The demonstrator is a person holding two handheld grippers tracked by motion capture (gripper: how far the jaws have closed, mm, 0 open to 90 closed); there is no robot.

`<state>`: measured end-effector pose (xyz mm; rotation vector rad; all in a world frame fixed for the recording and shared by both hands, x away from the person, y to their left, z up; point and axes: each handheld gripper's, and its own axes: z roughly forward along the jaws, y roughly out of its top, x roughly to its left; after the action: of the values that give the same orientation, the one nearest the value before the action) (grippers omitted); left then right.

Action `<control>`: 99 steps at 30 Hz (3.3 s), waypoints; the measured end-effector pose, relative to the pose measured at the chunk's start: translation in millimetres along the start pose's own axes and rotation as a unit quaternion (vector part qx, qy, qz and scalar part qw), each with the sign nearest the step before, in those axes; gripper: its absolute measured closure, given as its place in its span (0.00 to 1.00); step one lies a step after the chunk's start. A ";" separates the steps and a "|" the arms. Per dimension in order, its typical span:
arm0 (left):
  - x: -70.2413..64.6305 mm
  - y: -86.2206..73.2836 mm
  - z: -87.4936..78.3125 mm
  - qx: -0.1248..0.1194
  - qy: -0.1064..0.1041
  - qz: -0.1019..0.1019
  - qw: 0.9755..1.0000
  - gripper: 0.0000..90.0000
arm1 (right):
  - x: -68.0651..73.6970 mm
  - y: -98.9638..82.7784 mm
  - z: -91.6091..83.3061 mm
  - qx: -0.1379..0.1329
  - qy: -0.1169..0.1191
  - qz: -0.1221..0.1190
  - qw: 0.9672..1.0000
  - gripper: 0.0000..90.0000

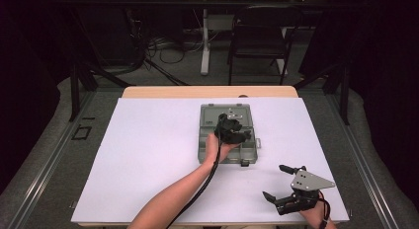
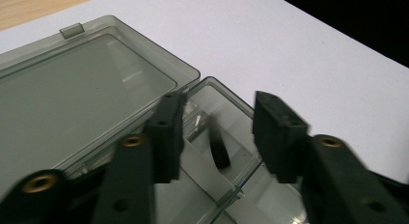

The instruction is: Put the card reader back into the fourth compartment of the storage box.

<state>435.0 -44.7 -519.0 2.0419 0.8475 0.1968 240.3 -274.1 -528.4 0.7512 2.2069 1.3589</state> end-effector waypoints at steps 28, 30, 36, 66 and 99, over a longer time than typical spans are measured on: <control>21.5 -26.8 -98.0 0.016 -0.011 0.046 0.999 0.02 | -1.2 -1.8 -2.3 -0.004 0.004 0.004 1.000 0.00; 21.8 -31.1 -105.3 0.013 -0.009 0.045 0.999 0.01 | -0.9 -1.6 -1.9 -0.003 0.004 0.003 1.000 0.00; 24.1 -40.7 -129.3 0.008 -0.003 0.046 0.999 0.00 | 0.5 0.5 -1.0 -0.002 0.003 0.001 1.000 0.00; 41.6 -104.8 -199.2 -0.015 0.037 0.019 0.999 0.00 | 1.8 0.3 0.5 0.005 0.000 -0.001 1.000 0.00; 41.6 -175.2 -230.7 -0.027 0.078 -0.006 0.997 0.00 | 2.6 -0.1 2.1 0.011 0.002 -0.001 1.000 0.00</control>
<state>279.7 203.2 -527.8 1.9906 0.9398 0.3725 239.5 -271.0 -529.6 0.7560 2.2285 1.3371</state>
